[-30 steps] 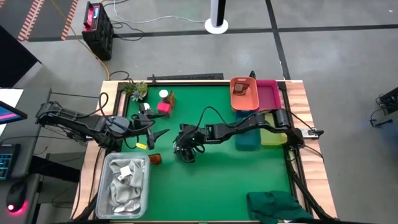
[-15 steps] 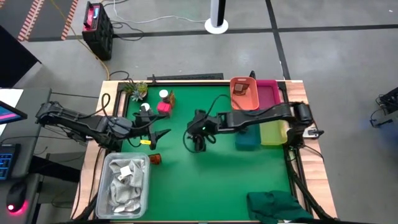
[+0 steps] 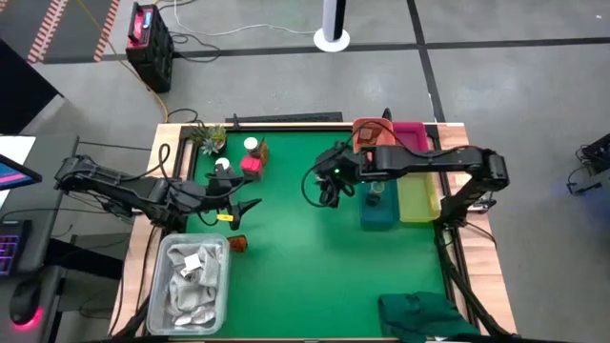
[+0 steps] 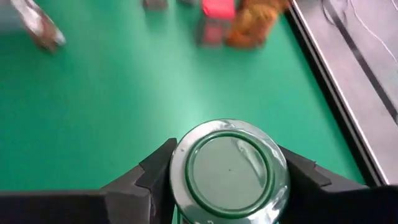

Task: Sort spices by type
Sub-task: Put the green seasoning bottle into the blue bin

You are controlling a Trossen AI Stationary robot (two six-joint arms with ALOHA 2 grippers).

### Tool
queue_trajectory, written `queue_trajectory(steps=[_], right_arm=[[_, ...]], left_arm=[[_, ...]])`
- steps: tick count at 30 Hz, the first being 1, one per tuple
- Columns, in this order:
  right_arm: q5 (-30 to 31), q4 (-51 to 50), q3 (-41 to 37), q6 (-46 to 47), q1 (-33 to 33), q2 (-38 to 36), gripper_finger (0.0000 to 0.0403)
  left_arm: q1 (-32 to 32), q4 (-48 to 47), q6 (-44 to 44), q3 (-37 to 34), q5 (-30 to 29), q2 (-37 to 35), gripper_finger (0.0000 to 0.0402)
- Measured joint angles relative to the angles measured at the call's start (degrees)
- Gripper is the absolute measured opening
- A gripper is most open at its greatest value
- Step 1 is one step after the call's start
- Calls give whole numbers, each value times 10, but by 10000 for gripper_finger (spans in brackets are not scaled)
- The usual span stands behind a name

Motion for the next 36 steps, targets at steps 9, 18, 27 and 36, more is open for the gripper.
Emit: queue_trajectory(steps=[9,18,27,36], right_arm=[[23,55,-222,45,-6,-135,223],[44,19,-304,103,-15,-288,223],[115,-63,-307,146,-15,-376,224],[131,-41,-324,137,-34,-396,224]], left_arm=[[0,80,92,0,-1,3,302],[0,137,89,0,-1,44,302],[0,198,78,0,-1,104,302],[-6,189,59,0,-1,109,302]])
